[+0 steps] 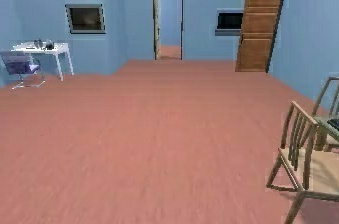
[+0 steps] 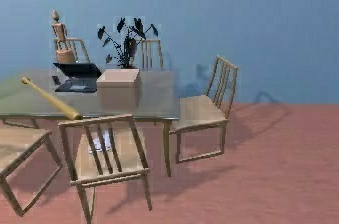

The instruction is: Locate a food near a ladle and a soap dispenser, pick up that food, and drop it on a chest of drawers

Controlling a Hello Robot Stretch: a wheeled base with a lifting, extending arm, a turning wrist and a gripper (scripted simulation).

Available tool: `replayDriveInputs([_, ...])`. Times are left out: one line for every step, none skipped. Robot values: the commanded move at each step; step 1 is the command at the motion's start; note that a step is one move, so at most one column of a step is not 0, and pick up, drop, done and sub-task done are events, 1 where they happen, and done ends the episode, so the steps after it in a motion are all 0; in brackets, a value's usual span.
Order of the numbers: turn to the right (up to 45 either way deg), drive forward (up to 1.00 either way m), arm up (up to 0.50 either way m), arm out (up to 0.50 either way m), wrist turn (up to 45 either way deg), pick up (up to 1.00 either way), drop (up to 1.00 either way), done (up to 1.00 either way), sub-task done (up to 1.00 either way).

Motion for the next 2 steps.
replayDriveInputs([0.0, 1.00, 0.00, 0.00, 0.0, 0.00, 0.00, 0.00, 0.00])
replayDriveInputs([0.0, 1.00, 0.00, 0.00, 0.0, 0.00, 0.00, 0.00, 0.00])
